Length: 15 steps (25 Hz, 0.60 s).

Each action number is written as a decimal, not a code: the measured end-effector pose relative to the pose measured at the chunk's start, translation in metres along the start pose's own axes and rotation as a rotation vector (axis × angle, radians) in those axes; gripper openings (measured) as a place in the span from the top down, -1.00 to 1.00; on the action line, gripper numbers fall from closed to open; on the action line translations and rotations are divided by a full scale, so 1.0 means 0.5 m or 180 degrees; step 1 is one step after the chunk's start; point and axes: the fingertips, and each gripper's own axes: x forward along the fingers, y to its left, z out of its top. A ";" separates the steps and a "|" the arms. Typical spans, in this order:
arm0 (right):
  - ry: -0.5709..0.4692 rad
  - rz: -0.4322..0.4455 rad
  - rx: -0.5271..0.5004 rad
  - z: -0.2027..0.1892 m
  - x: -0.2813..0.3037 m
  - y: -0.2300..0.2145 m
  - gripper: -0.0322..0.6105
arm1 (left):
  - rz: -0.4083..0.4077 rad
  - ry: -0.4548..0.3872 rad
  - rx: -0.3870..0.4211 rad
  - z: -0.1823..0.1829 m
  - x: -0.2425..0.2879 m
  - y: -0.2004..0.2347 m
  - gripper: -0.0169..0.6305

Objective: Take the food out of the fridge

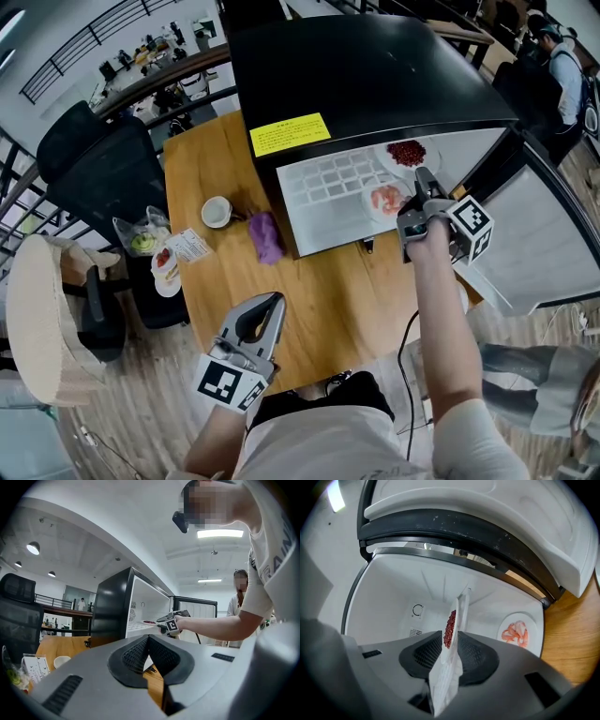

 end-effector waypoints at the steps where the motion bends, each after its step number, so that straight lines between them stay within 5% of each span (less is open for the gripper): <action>1: -0.0008 -0.0034 -0.0007 0.001 0.000 -0.001 0.60 | -0.0003 0.0000 -0.0001 0.000 0.000 0.000 0.92; 5: -0.0019 -0.0118 0.0040 0.003 -0.001 -0.010 0.77 | -0.0015 -0.0004 0.0001 0.001 -0.002 0.001 0.92; 15: -0.0068 0.0085 0.0175 0.007 -0.022 0.011 0.82 | -0.0023 -0.0037 0.0007 0.008 -0.009 -0.005 0.92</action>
